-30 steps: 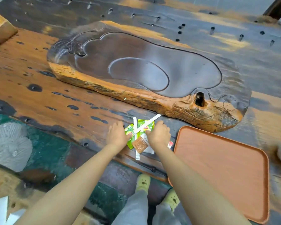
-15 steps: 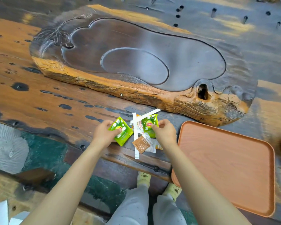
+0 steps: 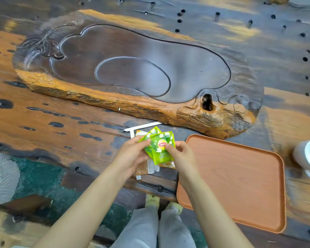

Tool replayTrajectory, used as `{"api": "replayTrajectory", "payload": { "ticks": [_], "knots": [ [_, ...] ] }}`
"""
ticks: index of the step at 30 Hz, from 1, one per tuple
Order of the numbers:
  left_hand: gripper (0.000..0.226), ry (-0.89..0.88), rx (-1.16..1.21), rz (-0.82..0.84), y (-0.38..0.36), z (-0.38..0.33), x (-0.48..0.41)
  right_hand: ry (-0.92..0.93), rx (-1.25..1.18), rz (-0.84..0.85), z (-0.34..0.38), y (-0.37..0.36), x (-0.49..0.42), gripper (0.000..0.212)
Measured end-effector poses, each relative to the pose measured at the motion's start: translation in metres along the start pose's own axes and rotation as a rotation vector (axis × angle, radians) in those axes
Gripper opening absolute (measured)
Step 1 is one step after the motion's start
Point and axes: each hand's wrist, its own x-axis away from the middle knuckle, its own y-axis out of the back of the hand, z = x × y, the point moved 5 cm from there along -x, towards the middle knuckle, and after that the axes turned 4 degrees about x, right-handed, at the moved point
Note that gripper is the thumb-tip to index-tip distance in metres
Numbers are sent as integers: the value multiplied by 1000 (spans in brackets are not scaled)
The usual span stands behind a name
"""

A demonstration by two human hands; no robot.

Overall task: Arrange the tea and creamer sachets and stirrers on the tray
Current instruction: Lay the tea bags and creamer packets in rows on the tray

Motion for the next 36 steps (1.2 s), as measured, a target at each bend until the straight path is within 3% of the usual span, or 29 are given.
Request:
{"api": "replayTrajectory", "payload": {
  "ticks": [8,12,18,22,27,29,31,33,36],
  "knots": [
    [19,34,146,179,-67,34,0,28,-118,-95,-12,58,-3,13],
    [20,44,130,146,-84,50,0,12,-119,-160,-20,89,0,10],
    [19,-85,-17,-34,-68,45,-6,-25,-104,-421,-37,141,-15,19],
    [18,-138,-12,-88,-51,35,-4,-37,216,-452,-41,133,-36,16],
    [23,-144,-23,-78,-44,39,-1,127,822,-574,-35,132,-20,40],
    [26,-150,-33,-76,-41,43,-2,361,956,-460,-32,129,-15,46],
    [25,-151,-39,-72,-43,47,-4,578,1042,-239,-36,119,-17,46],
    [25,-148,-41,-63,-48,53,-6,642,1107,-115,-42,113,-23,42],
    [24,-144,-50,-45,-58,59,-7,630,1103,-128,-44,108,-27,41]
  ]
}}
